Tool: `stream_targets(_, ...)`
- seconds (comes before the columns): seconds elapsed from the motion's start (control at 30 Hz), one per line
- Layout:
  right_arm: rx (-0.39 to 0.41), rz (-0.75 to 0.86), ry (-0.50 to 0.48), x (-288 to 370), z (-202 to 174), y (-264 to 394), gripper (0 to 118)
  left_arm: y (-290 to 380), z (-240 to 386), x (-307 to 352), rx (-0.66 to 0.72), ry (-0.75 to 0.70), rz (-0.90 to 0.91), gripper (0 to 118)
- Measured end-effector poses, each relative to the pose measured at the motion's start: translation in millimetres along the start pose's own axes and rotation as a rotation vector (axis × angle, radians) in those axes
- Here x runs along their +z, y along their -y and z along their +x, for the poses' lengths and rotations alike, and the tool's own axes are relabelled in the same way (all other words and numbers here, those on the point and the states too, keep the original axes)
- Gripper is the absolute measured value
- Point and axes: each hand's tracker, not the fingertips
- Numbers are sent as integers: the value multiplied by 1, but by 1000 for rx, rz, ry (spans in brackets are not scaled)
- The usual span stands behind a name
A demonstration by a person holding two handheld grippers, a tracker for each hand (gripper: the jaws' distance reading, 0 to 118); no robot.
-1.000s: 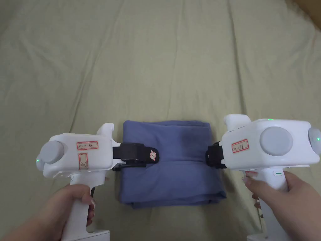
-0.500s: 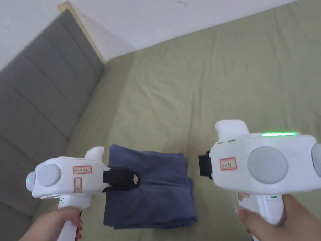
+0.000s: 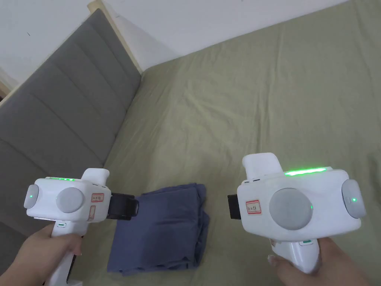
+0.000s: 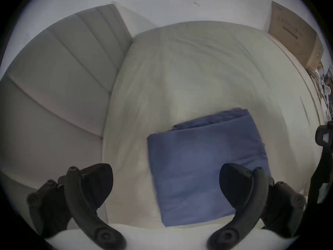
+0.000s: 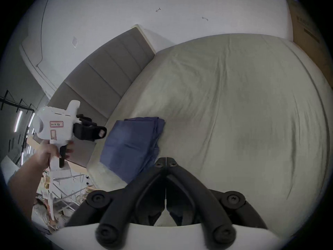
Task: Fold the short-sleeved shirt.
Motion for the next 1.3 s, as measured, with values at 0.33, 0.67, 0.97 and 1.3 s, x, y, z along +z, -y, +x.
stream_targets(0.33,97,68,-28,47,26,-2,1,13,106,56,58,-77,179,10)
stream_targets(0.67,155,394,235,211,151,-17,1,-39,334,151,173,253,599,4)
stream_targets(0.97,218,810,408,336,200,-23,1,-56,418,246,192,52,1106,5)
stream_targets(1.3,222,939,531,366,202,-9,118,-50,429,277,236,93,1138,118)
